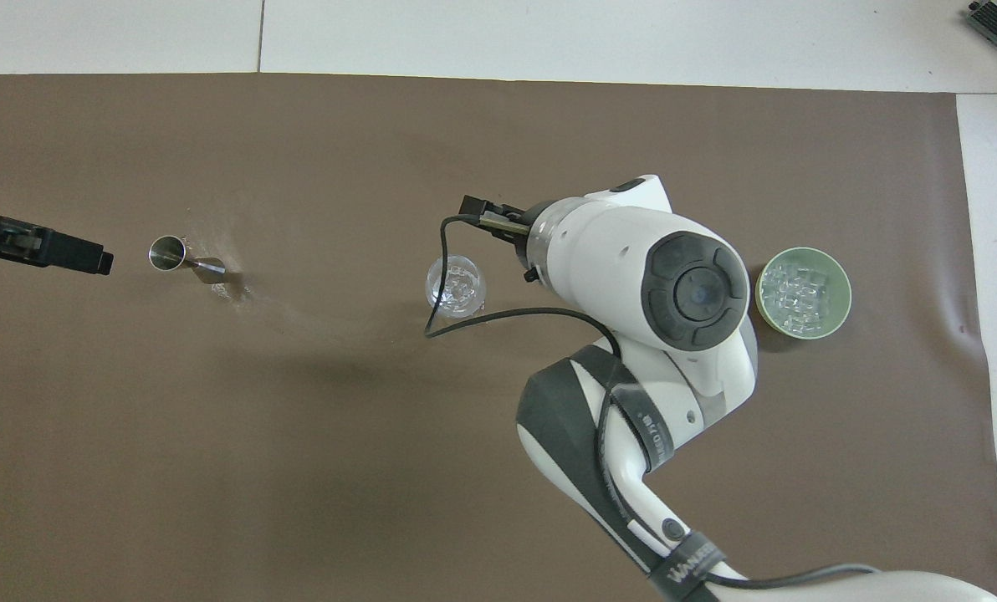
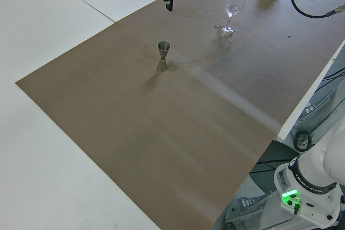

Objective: Pour wine and add ice with both arms
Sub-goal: 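Carry the green cup back, set it down, and open the right gripper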

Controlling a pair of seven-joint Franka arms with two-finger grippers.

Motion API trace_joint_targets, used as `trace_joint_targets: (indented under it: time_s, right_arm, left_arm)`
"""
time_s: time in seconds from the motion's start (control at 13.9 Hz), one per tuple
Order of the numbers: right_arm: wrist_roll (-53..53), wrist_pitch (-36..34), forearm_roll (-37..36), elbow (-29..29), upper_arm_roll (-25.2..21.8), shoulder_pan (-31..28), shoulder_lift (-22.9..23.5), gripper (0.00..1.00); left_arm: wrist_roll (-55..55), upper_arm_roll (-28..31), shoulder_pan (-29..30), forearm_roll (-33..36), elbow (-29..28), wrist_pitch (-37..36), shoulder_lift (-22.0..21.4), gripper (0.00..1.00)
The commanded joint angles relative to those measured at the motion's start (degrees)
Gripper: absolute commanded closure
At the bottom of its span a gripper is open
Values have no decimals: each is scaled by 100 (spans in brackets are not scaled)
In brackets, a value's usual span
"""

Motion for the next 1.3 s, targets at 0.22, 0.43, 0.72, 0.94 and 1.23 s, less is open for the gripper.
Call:
trace_joint_targets:
  time_s: [0.22, 0.43, 0.72, 0.94, 1.23]
  right_arm:
    - [-979, -824, -434, 55, 35, -900, -311, 0]
    - [-1059, -1430, -425, 55, 44, -1120, -715, 0]
    - [-1252, -2335, -311, 90, 36, -1297, -1233, 0]
    - [-1270, -2810, -92, 168, -183, -1359, -1462, 0]
    - [-2181, -3662, 5, 195, -745, -1358, -1779, 0]
  left_arm:
    - [-81, 57, 169, 99, -569, -423, -447, 0]
    - [-3, 57, 108, 264, -525, -459, -447, 0]
    - [-107, -13, 99, 626, -621, -337, -508, 0]
    - [-521, -22, 73, 547, -788, 164, -535, 0]
    - [-521, -22, 37, 312, -798, 173, -544, 0]
